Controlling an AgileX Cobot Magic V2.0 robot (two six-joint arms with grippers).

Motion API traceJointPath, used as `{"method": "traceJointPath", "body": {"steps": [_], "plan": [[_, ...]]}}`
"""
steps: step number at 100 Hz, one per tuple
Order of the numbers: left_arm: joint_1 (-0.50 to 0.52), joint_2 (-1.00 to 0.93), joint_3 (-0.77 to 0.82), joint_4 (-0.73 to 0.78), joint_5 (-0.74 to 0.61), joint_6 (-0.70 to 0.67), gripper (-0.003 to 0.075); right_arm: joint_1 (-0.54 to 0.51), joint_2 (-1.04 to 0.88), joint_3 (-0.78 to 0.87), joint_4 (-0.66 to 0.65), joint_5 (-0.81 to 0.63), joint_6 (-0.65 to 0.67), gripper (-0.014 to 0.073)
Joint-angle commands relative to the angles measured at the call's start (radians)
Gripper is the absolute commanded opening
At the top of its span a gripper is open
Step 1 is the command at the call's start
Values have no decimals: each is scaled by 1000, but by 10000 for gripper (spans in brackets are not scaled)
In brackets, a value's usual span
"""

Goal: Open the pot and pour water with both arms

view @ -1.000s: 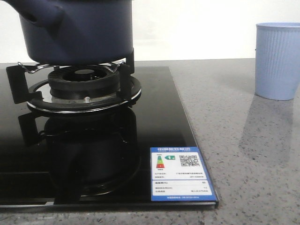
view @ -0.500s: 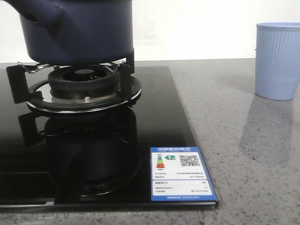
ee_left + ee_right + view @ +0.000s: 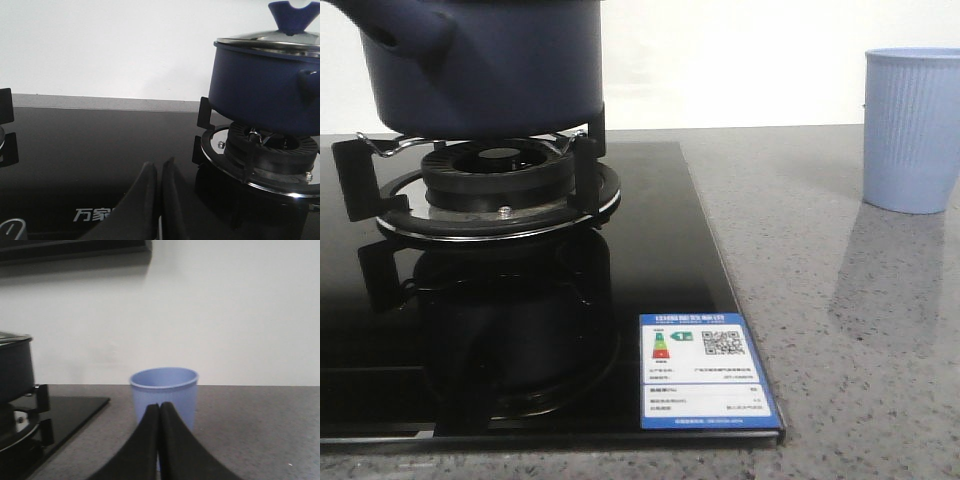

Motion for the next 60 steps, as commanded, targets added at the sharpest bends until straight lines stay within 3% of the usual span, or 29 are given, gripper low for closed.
{"method": "traceJointPath", "body": {"steps": [1, 17, 24, 60], "plan": [[-2, -25, 15, -8, -71, -11, -16, 4, 55, -29, 285, -9, -285, -61], [-2, -25, 15, -8, -71, -11, -16, 60, 62, -30, 620, 122, -675, -61], [-2, -25, 15, -8, -71, -11, -16, 93, 60, -30, 677, 182, -798, -61], [-2, -25, 15, -8, -71, -11, -16, 109, -133, 24, 631, 386, -810, -61]]}}
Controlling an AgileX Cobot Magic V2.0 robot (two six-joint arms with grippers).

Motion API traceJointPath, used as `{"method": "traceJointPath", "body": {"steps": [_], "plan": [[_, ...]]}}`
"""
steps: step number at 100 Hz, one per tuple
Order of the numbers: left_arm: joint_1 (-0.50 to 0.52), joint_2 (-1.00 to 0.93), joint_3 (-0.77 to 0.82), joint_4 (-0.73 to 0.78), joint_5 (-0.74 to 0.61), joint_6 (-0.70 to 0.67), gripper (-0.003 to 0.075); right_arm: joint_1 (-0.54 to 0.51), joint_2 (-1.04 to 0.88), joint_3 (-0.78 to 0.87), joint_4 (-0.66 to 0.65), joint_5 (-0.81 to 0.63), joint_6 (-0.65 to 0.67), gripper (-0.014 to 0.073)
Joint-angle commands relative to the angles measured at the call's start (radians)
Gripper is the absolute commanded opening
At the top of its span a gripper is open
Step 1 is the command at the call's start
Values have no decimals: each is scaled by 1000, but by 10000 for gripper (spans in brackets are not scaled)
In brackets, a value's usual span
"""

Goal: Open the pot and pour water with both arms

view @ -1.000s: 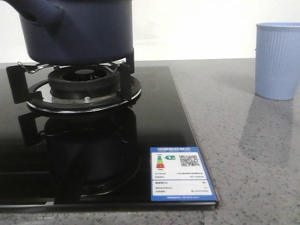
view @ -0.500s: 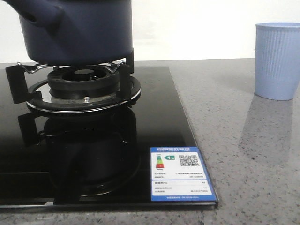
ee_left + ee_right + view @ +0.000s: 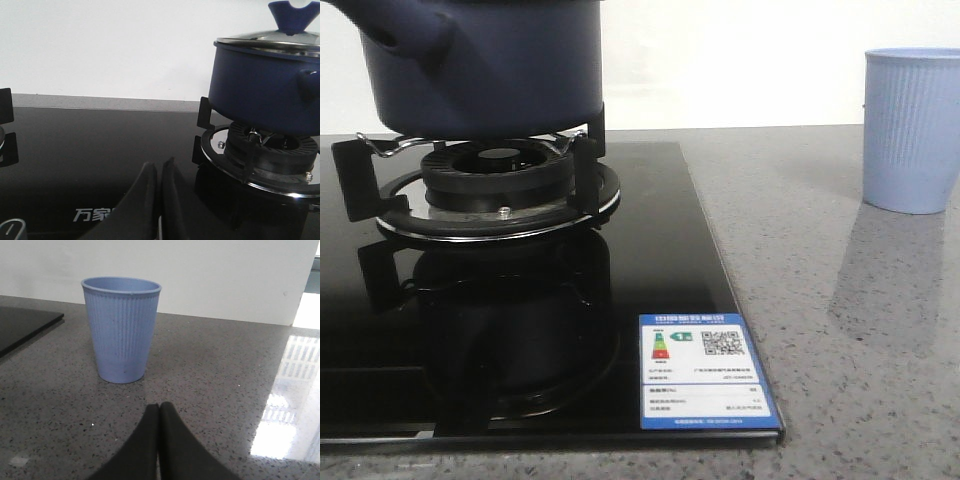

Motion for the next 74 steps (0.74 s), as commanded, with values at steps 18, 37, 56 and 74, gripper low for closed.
{"method": "traceJointPath", "body": {"steps": [18, 37, 56, 74], "plan": [[-2, -25, 15, -8, -71, -11, -16, 3, -52, 16, -26, 37, -10, -61], [-2, -25, 15, -8, -71, -11, -16, 3, -52, 16, -23, 16, -10, -61], [-2, -25, 15, -8, -71, -11, -16, 3, -52, 16, -23, 16, -10, -61], [-2, -25, 15, -8, -71, -11, -16, 3, -52, 16, -23, 16, -10, -61]]}}
